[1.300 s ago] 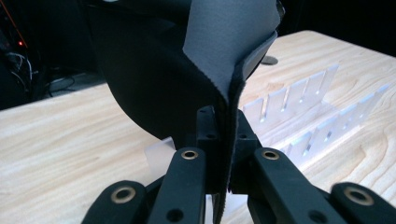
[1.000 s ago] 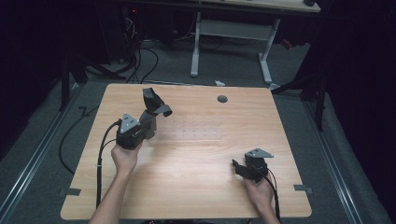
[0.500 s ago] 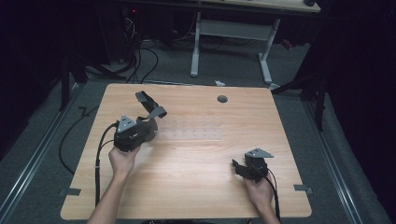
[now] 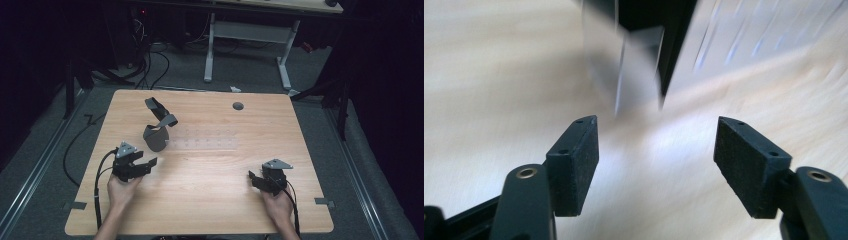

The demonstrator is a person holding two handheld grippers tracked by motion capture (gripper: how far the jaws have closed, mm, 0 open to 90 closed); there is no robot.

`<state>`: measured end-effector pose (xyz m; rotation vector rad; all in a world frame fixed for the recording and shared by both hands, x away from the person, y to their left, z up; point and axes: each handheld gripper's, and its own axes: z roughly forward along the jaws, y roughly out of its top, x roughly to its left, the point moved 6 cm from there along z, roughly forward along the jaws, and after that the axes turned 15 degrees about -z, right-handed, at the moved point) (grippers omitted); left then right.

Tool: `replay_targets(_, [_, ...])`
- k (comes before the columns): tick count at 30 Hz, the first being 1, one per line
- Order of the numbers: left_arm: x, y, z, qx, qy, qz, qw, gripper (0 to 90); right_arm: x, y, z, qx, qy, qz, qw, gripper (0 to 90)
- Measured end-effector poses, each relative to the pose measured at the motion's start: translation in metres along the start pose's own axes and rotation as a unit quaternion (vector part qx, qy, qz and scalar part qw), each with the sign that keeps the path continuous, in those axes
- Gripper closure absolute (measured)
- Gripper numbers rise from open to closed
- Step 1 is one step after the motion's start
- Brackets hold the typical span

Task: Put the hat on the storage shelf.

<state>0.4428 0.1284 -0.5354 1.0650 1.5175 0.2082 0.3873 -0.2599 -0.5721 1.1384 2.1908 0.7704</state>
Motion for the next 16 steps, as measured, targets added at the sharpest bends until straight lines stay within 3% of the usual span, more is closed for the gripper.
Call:
replay_targets(2, [0.012, -0.008, -0.004, 0.001, 0.022, 0.013, 0.9997, 34.6, 0.0, 0.0, 0.0, 0.0, 0.0, 0.0, 1.0, 39.7])
replay_targets(4, [0.025, -0.019, -0.006, 0.001, 0.053, 0.057, 0.997, 34.6, 0.0, 0.0, 0.0, 0.0, 0.0, 0.0, 1.0, 39.7])
replay_targets(5, [0.028, -0.021, -0.006, 0.0, 0.053, 0.062, 0.9966, 34.6, 0.0, 0.0, 0.0, 0.0, 0.0, 0.0, 1.0, 39.7])
replay_targets(6, [0.029, -0.022, -0.008, -0.001, 0.048, 0.046, 0.9978, 32.5, 0.0, 0.0, 0.0, 0.0, 0.0, 0.0, 1.0, 39.7])
replay_targets(7, [0.029, -0.021, -0.009, -0.003, 0.049, 0.043, 0.9978, 32.4, 0.0, 0.0, 0.0, 0.0, 0.0, 0.0, 1.0, 39.6])
replay_targets(16, [0.03, -0.021, -0.009, -0.006, 0.054, 0.04, 0.9977, 30.3, 0.0, 0.0, 0.0, 0.0, 0.002, -0.001, 1.0, 38.9])
